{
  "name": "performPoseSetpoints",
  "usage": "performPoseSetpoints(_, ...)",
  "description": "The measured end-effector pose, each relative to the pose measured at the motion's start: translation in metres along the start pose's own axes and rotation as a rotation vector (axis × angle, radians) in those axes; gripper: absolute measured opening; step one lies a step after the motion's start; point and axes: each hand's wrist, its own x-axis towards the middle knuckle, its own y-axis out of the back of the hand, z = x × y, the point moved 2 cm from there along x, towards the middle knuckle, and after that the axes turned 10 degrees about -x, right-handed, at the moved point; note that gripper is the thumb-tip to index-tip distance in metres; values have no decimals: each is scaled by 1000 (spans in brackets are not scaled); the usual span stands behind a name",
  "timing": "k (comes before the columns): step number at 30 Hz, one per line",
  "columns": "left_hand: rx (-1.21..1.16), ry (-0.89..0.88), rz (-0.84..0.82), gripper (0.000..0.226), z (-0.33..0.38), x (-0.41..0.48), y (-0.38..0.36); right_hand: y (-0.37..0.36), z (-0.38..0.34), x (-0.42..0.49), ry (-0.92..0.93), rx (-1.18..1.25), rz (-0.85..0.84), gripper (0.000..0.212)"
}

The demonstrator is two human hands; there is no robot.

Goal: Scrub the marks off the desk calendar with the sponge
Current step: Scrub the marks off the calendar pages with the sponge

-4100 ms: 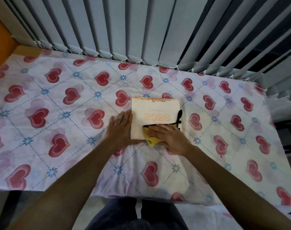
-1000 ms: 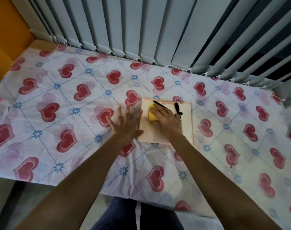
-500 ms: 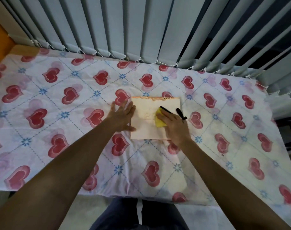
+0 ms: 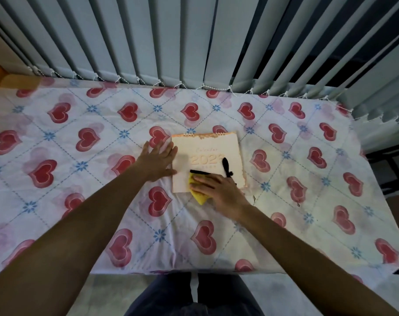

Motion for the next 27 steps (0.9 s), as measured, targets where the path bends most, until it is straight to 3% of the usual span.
performPoseSetpoints(4,28,4,11,77,4,-2,5,7,52,-45,-97,-50,165,63)
performPoseSetpoints(8,50,7,14,76,5,-3,7,11,63,-54,-189,-89,138,62)
performPoseSetpoints(14,25,1,8,79,5,-6,6,0,-29,20,48,34,4,59)
performPoseSetpoints(18,23,8,8,79,5,-7,8,-5,-25,26,93,31,22,60)
performPoseSetpoints(23,93,-9,49,77,7,-10,9,5,46,-35,-67,29,23,64)
performPoseSetpoints(27,50,85,56,85,32,-2,25,16,71,-63,-172,43,86,75)
